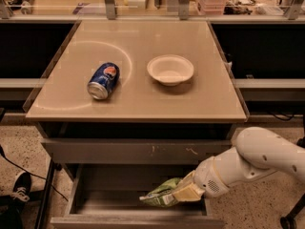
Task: Place green jalapeno chip bag into middle drawer
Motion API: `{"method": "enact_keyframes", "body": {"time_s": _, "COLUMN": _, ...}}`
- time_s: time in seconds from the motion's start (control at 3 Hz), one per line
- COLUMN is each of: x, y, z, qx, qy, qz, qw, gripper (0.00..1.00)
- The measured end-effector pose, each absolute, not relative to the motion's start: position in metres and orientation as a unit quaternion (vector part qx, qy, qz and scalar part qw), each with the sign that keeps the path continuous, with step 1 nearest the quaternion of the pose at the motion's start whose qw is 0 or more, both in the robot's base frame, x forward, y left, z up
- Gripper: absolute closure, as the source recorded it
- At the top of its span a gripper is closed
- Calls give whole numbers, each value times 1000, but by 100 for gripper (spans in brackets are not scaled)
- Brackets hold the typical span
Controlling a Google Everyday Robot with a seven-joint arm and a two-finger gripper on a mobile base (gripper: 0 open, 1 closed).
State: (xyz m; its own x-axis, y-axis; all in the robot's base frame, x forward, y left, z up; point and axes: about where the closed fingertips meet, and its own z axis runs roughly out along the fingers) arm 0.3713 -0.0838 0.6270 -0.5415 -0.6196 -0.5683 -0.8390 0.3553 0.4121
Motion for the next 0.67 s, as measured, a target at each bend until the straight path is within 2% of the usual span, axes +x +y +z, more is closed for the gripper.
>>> {"method": "enact_keyframes", "body": {"time_s": 0.67, "x": 375, "y": -28, "z": 586, "qx": -483, "qy": 793, "qz": 338, "qw": 151, "gripper": 100}}
